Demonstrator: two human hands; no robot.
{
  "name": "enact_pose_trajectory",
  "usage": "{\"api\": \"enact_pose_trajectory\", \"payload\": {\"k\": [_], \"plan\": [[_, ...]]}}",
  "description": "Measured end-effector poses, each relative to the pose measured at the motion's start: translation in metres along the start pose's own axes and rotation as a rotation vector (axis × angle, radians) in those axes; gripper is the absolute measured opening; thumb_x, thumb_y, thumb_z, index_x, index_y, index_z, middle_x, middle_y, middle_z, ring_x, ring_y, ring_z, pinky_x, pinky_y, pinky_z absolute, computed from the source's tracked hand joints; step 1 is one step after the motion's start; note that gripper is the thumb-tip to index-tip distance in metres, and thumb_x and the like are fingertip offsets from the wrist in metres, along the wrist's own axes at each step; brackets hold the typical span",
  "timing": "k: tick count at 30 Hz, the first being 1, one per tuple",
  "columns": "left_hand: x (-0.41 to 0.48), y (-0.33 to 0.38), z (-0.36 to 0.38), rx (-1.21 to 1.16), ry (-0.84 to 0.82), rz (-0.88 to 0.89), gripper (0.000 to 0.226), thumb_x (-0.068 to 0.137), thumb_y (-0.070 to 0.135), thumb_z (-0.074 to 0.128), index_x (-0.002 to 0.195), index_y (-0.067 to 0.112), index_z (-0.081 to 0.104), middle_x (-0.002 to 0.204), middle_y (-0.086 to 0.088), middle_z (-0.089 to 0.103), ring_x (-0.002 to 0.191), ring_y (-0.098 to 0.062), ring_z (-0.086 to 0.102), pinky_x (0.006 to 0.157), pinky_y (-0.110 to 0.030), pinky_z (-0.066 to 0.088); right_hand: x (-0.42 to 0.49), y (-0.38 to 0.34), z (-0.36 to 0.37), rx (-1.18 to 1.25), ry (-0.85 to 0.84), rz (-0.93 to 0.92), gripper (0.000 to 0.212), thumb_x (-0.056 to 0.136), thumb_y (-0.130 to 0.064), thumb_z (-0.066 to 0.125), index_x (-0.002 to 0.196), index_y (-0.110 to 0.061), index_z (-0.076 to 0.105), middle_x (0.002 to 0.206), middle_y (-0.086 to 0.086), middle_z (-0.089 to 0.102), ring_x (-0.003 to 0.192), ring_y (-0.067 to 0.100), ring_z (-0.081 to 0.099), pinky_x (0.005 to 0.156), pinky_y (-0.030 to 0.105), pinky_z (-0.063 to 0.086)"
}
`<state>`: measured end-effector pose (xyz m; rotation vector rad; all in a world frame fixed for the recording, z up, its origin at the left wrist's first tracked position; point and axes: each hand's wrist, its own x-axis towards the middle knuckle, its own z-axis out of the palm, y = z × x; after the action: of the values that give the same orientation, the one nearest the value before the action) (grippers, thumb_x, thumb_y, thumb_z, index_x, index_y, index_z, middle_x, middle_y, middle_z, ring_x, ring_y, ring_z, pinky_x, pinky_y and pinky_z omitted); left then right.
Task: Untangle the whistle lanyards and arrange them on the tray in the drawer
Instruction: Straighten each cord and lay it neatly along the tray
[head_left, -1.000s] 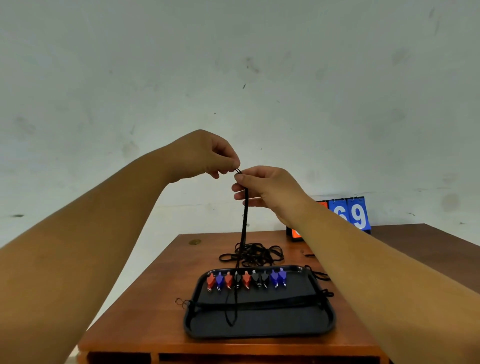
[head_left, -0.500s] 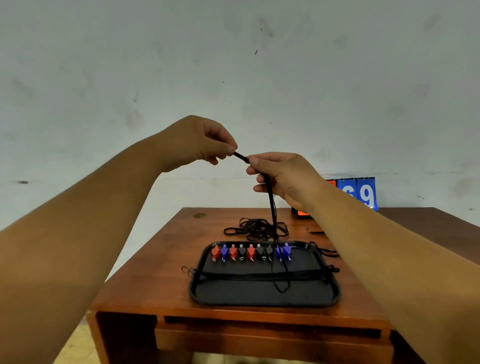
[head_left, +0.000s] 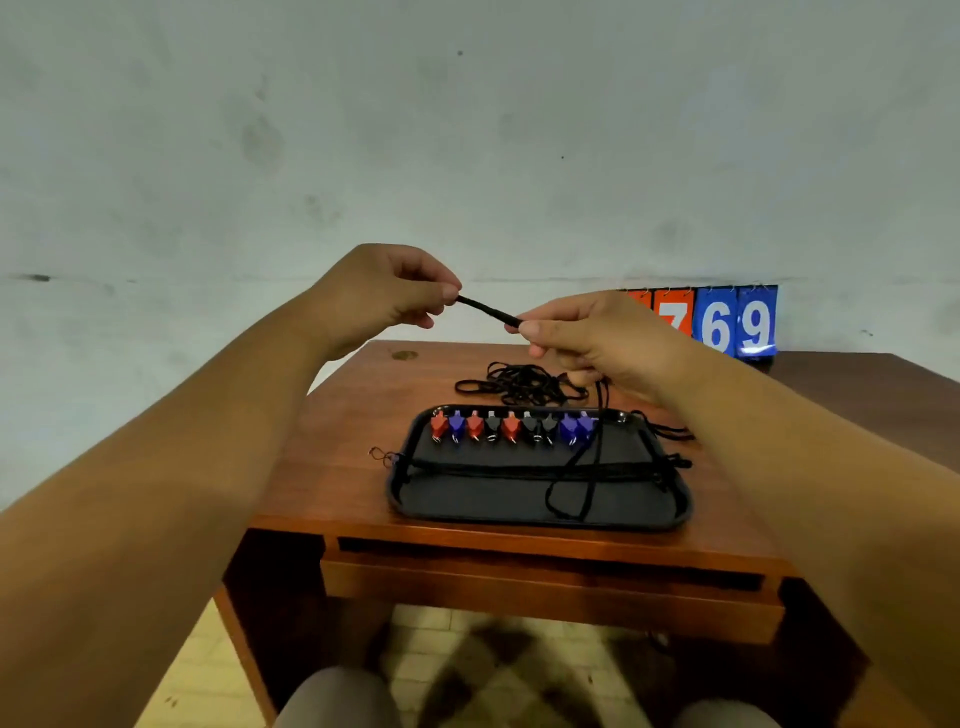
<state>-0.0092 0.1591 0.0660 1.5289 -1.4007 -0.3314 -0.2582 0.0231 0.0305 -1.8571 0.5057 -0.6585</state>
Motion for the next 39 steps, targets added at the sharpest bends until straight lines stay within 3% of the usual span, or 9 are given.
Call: {"api": "enact_pose_trajectory", "payload": {"k": [6,14,18,22,24,28,30,34,39], "plan": [[-0.009,-0.027,0.006,-0.008,0.022,-0.033,0.01,0.096,0.016,0.081,0.106,0.014,0.083,0.1,-0.004,0.079,0.088,-0.01,0.073,0.083,-0.029,0.065,-0.005,0.03,-0.013,0.053,0.094,0.059,0.012,0.1,-0.021,0.077,0.108,-0.017,0.085,0.092,0.01,0.076,0.051,0.01,0.035,0.047,0.026,0.03],[-0.02,-0.069,0.015,0.08,0.059,-0.084,0.009,0.097,0.023,0.079,0.105,0.021,0.082,0.091,0.005,0.08,0.083,-0.008,0.072,0.078,-0.022,0.059,-0.027,0.056,-0.043,-0.273,0.052,0.131,0.016,0.104,-0.032,0.07,0.11,-0.024,0.083,0.064,-0.004,0.061,0.052,0.008,0.04,0.048,0.021,0.036],[-0.026,-0.089,0.026,0.143,0.067,-0.117,0.008,0.098,0.028,0.078,0.105,0.028,0.082,0.103,0.009,0.081,0.095,-0.01,0.073,0.086,-0.024,0.054,-0.032,0.08,-0.055,-0.449,0.039,0.151,0.022,0.103,-0.044,0.068,0.098,-0.029,0.083,0.072,0.004,0.06,0.059,0.016,0.044,0.056,0.028,0.041],[-0.033,-0.108,0.038,0.155,0.101,-0.142,0.006,0.098,0.026,0.077,0.103,0.028,0.081,0.104,0.008,0.079,0.1,-0.011,0.07,0.096,-0.03,0.054,-0.037,0.105,-0.062,-0.505,0.102,0.153,0.025,0.104,-0.042,0.068,0.093,-0.025,0.083,0.063,-0.014,0.067,0.061,0.015,0.049,0.063,0.025,0.042],[-0.036,-0.117,0.041,0.175,0.111,-0.155,0.005,0.099,0.027,0.076,0.102,0.028,0.08,0.105,0.007,0.078,0.104,-0.013,0.07,0.096,-0.029,0.053,-0.039,0.116,-0.062,-0.572,0.127,0.135,0.026,0.103,-0.042,0.068,0.091,-0.025,0.082,0.067,-0.023,0.069,0.067,0.009,0.055,0.068,0.024,0.041],[-0.045,-0.134,0.047,0.166,0.166,-0.211,0.008,0.103,0.023,0.072,0.102,0.027,0.079,0.105,0.003,0.077,0.103,-0.016,0.069,0.089,-0.026,0.049,-0.041,0.134,-0.064,-0.676,0.156,0.08,0.014,0.102,-0.041,0.07,0.1,-0.033,0.08,0.093,-0.019,0.074,0.093,0.003,0.065,0.078,0.018,0.043],[-0.051,-0.141,0.05,0.141,0.205,-0.225,0.012,0.104,0.02,0.07,0.1,0.027,0.078,0.1,0.005,0.075,0.095,-0.012,0.066,0.086,-0.027,0.049,-0.043,0.138,-0.063,-0.712,0.172,0.053,0.012,0.103,-0.039,0.069,0.11,-0.035,0.078,0.102,-0.02,0.071,0.098,0.001,0.063,0.081,0.016,0.042],[-0.06,-0.156,0.058,0.151,0.212,-0.237,0.014,0.103,0.016,0.069,0.098,0.026,0.078,0.096,0.005,0.074,0.09,-0.011,0.066,0.082,-0.026,0.047,-0.044,0.15,-0.059,-0.749,0.229,0.02,0.019,0.104,-0.036,0.067,0.119,-0.031,0.078,0.113,-0.016,0.069,0.108,0.005,0.06,0.096,0.028,0.045],[-0.062,-0.168,0.065,0.111,0.242,-0.277,0.015,0.101,0.016,0.071,0.095,0.027,0.078,0.094,0.003,0.076,0.09,-0.015,0.07,0.081,-0.028,0.049,-0.044,0.166,-0.056,-0.688,0.26,0.013,0.02,0.103,-0.038,0.068,0.12,-0.035,0.078,0.113,-0.02,0.069,0.107,-0.001,0.057,0.097,0.028,0.042]]}}
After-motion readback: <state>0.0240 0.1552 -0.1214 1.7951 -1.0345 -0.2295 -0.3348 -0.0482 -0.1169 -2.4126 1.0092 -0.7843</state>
